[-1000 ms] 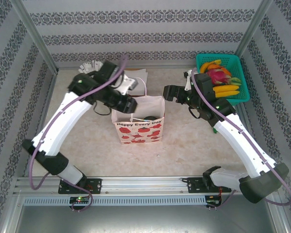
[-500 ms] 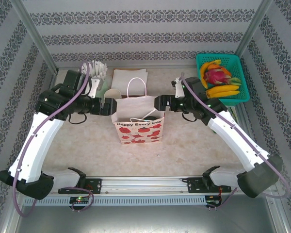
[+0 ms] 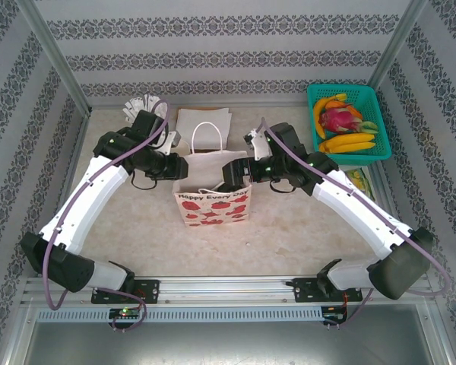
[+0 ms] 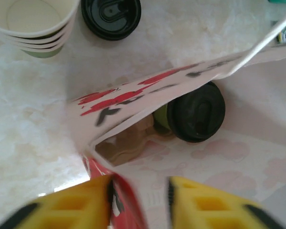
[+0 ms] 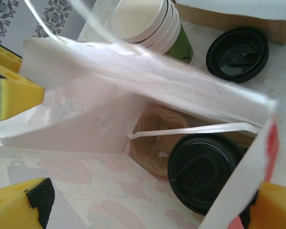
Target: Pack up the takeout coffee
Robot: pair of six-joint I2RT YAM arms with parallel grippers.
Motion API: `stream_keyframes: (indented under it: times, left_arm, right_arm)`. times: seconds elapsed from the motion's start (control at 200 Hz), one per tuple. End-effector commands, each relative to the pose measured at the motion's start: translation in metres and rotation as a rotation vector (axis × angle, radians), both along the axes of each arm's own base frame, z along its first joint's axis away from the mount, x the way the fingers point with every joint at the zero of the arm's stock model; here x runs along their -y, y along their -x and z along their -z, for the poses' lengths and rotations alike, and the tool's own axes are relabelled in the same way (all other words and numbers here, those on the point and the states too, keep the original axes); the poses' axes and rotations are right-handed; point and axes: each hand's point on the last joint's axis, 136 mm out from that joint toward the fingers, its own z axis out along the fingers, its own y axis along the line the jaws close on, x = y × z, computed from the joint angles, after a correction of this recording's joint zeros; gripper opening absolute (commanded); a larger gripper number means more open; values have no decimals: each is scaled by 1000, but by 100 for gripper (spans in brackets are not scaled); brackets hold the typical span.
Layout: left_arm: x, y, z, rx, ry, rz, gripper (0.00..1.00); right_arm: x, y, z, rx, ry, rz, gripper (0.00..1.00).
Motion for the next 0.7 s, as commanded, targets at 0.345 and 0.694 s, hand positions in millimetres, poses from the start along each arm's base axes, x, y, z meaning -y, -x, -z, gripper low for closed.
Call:
stream_keyframes:
  times: [0.345,0.694]
  left_arm:
    - [-62,24,-19,44,-14,-129,0]
    - [-112,32,-7,-5,-31,-194,12]
  right_arm:
    - [80,-86,-31,88,23,378,98]
    - [64,-156,18,40,150,437,97]
